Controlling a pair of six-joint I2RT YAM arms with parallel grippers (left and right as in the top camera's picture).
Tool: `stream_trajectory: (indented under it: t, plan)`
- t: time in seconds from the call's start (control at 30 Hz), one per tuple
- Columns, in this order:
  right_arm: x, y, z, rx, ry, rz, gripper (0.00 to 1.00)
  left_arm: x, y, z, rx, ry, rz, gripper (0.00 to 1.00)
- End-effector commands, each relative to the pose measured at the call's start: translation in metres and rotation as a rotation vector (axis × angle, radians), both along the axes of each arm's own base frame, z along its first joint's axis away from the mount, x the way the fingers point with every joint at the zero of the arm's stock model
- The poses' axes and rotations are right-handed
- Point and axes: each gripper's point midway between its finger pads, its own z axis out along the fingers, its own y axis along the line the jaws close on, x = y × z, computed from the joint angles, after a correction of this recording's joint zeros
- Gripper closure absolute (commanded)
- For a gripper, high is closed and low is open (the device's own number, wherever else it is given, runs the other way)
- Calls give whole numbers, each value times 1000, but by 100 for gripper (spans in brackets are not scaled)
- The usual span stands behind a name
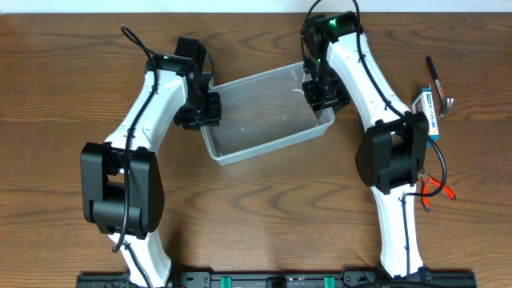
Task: Pack container
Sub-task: 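Rotate and slide the container toward table center with both grippers, then release the container and lift both grippers away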
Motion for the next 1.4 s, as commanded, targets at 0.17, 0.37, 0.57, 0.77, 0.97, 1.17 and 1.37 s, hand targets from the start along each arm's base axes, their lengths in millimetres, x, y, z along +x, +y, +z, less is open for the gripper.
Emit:
stream_trajectory:
  t: [0.17,0.37,0.57,0.77,0.97,1.17,1.37]
  plan:
    - [-8,6,34,35,-48,-24,57,4,-10,-3,-23,-30,-62,63]
    - [-13,6,53,46,-80,-35,56,15,-12,-2,-28,-80,-92,63]
    - [-16,12,64,56,-107,-23,52,26,-14,0,-33,-130,-110,63]
    - [-20,22,66,61,-108,-2,52,38,-17,3,-37,-189,-142,63]
    - [-22,26,67,63,-112,9,52,47,-19,5,-41,-230,-150,63]
    - [-21,26,67,62,-113,9,52,58,-21,9,-48,-280,-150,63]
    - [-20,23,67,48,-118,11,51,67,-22,12,-47,-321,-171,63]
